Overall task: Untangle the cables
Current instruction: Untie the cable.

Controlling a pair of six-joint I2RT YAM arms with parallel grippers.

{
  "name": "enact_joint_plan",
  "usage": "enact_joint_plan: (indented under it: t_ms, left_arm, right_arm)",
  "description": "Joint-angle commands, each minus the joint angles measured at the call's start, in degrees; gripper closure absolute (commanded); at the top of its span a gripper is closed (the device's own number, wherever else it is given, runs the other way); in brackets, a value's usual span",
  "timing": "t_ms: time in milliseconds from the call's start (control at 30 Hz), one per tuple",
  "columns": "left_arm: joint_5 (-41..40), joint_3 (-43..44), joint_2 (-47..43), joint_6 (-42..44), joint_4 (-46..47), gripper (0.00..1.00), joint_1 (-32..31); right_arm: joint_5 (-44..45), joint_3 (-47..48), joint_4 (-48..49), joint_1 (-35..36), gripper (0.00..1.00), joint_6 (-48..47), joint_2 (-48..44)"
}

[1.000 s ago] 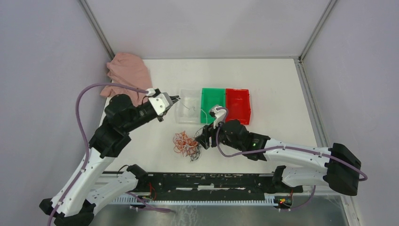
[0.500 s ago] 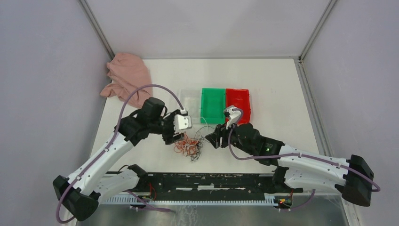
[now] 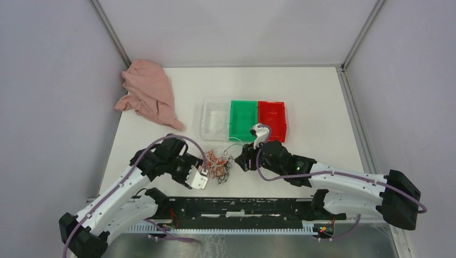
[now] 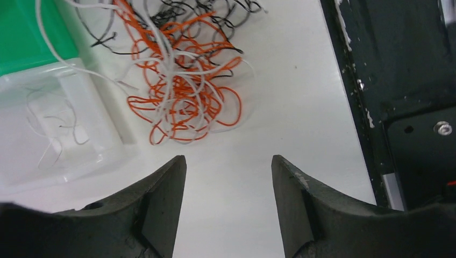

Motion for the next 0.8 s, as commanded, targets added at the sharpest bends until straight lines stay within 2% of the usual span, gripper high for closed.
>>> enact_joint_plan:
  t_ms: [0, 100, 200, 333, 633, 767]
  left_arm:
    - [-1.4, -7.6, -7.4, 17.6, 4.9, 0.37, -0.1]
    - [-0.6, -12.2, -11.6, 23.4, 10.2, 0.41, -0.2]
    - [1.2, -13.9, -12.4, 27.5, 10.9, 0.43, -0.2]
    - [3.1, -16.7, -14.2, 29.2, 15.9, 0.46, -0.1]
    - [5.8, -18.4, -12.6, 33.8, 15.8, 0.5, -0.3]
    - [7.8, -18.3, -11.4, 33.8, 16.0, 0.57, -0.3]
  right_arm:
    - [-0.5, 3.5, 1.7, -0.3, 0.44, 0.5, 0.1]
    - [-0.6, 3.5, 2.1, -0.4, 0.44, 1.0, 0.0]
    - [-0.6, 3.2, 2.4, -0.4, 0.44, 1.2, -0.2]
    - [-0.9, 2.7, 2.6, -0.5, 0.44, 1.5, -0.1]
    - [-1.7, 2.3, 3.3, -0.8, 0.45, 2.0, 0.3]
    - [-2.1, 2.0, 4.0, -0.9, 0.45, 2.3, 0.7]
